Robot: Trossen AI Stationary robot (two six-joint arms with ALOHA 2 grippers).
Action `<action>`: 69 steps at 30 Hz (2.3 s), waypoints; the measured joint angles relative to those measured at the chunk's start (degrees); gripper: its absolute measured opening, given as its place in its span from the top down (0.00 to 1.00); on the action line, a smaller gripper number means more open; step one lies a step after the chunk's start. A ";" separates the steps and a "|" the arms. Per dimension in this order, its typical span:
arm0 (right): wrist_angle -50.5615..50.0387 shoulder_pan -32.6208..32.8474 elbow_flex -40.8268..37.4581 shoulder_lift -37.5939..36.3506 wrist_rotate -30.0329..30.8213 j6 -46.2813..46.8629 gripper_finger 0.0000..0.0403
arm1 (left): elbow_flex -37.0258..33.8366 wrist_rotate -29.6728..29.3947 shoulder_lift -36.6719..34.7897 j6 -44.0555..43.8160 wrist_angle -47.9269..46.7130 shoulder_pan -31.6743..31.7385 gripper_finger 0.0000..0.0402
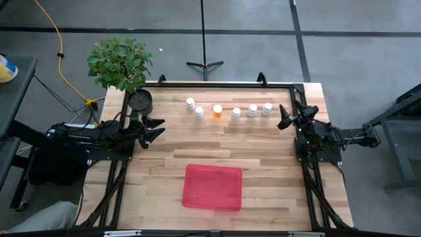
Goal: Pick and place pill bottles into a basket
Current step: Put the white pill bottle into the red bin
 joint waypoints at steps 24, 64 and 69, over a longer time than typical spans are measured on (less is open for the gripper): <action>-30.06 -23.72 25.53 19.49 -25.61 9.10 0.11 | 0.00 0.02 -0.01 -0.02 -1.64 0.00 0.23; -85.05 -62.66 102.36 71.42 -62.82 2.90 0.11 | 0.00 0.20 -0.01 -0.02 -1.70 0.00 0.23; -85.06 -62.66 102.38 71.70 -64.69 4.73 0.11 | 0.00 0.52 -0.01 -0.15 -1.70 0.00 0.23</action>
